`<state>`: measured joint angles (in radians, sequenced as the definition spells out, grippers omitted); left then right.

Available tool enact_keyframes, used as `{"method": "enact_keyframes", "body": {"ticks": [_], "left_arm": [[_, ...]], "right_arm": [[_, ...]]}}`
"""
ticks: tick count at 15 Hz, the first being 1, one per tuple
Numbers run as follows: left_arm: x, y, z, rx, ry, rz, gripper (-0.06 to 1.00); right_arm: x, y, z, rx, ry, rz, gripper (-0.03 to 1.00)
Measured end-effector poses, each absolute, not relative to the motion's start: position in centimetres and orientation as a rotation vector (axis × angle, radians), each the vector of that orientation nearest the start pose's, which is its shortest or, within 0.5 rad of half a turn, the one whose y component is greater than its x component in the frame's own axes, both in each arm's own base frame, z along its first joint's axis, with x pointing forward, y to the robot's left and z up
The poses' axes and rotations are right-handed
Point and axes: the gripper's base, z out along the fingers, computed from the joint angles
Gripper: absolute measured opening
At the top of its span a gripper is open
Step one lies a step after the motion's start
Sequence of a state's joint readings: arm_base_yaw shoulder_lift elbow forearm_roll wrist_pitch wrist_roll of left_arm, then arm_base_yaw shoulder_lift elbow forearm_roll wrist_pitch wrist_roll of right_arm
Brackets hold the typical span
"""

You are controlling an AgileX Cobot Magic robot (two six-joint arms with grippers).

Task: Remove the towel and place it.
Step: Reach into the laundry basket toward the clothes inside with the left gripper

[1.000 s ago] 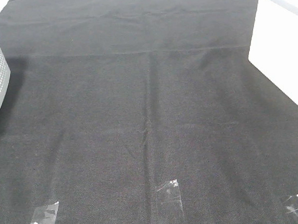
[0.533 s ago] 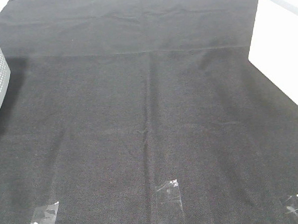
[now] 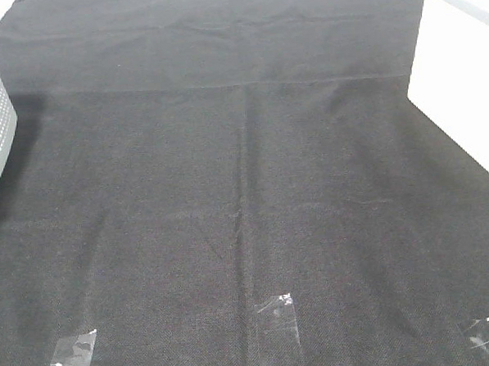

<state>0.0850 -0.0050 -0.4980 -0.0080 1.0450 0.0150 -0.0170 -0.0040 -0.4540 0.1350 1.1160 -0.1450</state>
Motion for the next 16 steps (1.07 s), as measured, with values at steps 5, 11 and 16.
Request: {"method": "enact_keyframes", "body": {"ticks": [5,11,16], "left_arm": [[-0.47,-0.09,27.8,-0.071,2.025,0.056,0.99],[-0.47,-0.09,27.8,-0.071,2.025,0.056,0.99],[-0.47,-0.09,27.8,-0.071,2.025,0.056,0.99]], "right_arm": [[-0.32,1.11,26.07,-0.144,2.129,0.069,0.79],[-0.32,1.11,26.07,-0.144,2.129,0.069,0.79],[-0.32,1.11,26.07,-0.144,2.129,0.069,0.79]]}}
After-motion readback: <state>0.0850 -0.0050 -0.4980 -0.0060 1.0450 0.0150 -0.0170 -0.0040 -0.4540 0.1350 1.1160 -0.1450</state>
